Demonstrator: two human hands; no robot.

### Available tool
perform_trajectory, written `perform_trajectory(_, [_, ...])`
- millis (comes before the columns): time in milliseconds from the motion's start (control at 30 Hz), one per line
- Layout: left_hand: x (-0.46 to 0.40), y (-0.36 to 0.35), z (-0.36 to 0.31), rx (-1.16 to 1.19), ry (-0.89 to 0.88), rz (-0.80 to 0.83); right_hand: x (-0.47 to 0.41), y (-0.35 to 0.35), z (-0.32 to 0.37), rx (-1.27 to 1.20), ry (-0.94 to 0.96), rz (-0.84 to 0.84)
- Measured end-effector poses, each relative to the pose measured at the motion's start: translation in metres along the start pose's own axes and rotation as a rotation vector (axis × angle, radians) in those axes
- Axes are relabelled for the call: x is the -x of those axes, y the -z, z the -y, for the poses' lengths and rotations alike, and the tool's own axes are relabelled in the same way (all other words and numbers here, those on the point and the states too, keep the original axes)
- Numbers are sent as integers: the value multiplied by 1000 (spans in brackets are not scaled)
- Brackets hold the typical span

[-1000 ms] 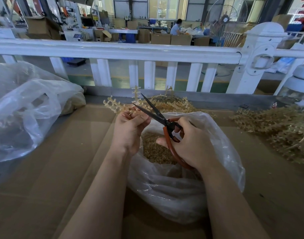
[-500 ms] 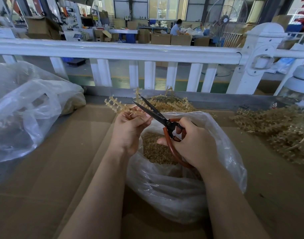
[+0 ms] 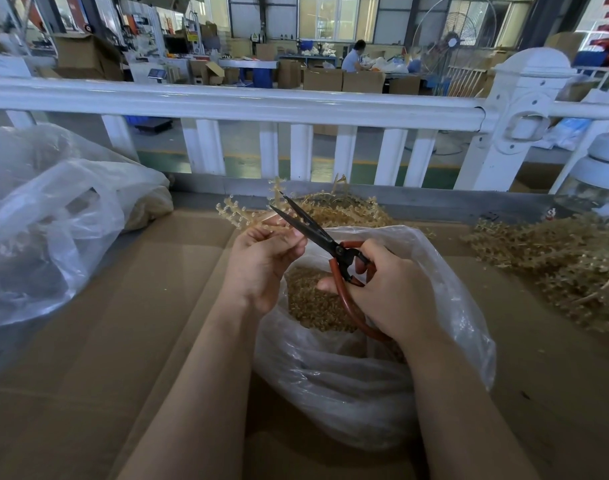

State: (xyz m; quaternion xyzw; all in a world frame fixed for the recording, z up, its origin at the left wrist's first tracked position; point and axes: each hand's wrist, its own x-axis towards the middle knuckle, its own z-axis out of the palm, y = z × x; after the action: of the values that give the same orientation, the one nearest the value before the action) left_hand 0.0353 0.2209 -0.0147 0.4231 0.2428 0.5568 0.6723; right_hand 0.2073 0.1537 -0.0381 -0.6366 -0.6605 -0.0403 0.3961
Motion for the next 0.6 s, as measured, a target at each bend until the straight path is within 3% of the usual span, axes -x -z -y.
perform_trajectory(600, [3, 0, -6, -86, 23, 3, 0, 1, -2, 7, 20, -15])
